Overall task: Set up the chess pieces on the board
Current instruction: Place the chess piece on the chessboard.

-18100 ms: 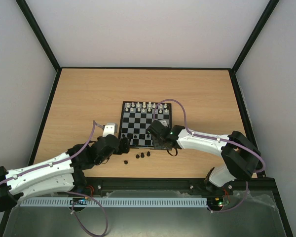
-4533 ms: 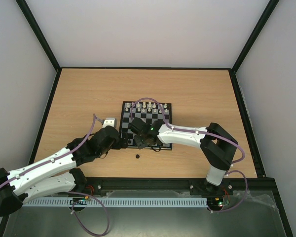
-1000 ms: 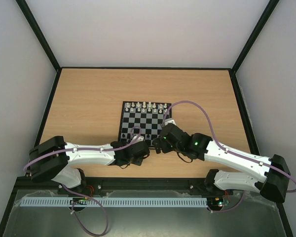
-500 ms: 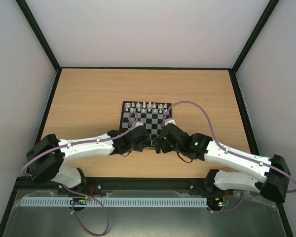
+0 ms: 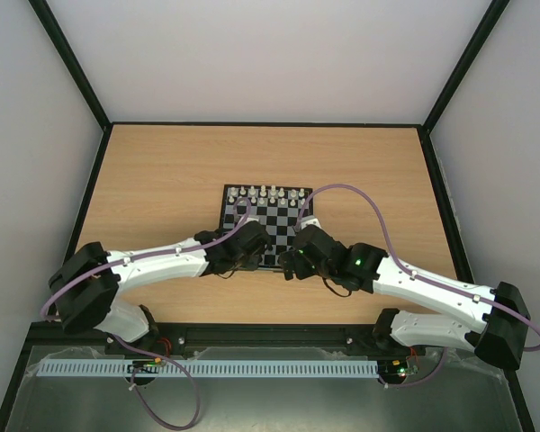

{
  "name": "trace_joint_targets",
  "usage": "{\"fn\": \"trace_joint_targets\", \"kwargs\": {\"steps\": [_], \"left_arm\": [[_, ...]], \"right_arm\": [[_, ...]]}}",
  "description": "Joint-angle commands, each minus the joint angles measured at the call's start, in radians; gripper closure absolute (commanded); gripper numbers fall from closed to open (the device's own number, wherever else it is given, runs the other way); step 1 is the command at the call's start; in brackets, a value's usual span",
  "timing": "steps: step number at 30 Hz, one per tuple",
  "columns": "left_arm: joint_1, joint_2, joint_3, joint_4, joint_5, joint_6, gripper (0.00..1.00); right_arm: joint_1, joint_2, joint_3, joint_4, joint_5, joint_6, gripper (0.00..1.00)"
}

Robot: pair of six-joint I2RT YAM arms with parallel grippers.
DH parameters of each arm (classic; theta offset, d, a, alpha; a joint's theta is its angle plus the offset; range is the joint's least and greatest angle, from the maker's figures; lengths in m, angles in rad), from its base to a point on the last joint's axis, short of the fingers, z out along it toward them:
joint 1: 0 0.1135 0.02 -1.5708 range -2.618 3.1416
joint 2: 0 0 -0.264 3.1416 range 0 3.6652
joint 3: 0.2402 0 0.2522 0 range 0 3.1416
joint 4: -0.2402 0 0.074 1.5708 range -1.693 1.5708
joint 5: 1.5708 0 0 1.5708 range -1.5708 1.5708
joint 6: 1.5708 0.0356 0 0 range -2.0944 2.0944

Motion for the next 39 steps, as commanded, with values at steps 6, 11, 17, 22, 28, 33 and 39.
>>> {"fn": "trace_joint_targets", "kwargs": {"steps": [6,11,17,22,28,33,39], "left_arm": [[0.015,0.035,-0.028,0.027,0.02,0.009,0.85],[0.022,0.044,-0.046,0.042,0.023,0.008,0.85],[0.026,0.061,-0.053,0.061,0.028,0.011,0.84],[0.029,0.073,-0.054,0.072,0.031,0.014,0.83],[0.029,0.046,-0.051,0.055,0.036,0.007,0.78],[0.023,-0.048,-0.041,0.007,0.011,-0.003,0.64],[0.022,-0.153,-0.011,-0.051,-0.042,0.012,0.4]], "right_arm": [[-0.003,0.0,-0.014,-0.005,0.023,-0.004,0.0],[-0.003,0.001,-0.014,-0.005,0.023,-0.003,0.0],[-0.003,0.003,-0.014,-0.005,0.021,-0.004,0.0],[-0.004,0.004,-0.014,-0.004,0.02,-0.003,0.0],[-0.004,0.003,-0.013,-0.006,0.021,-0.003,0.01],[-0.004,0.006,-0.007,-0.011,0.033,0.0,0.01],[-0.004,-0.002,0.01,-0.018,0.062,0.022,0.01]]}}
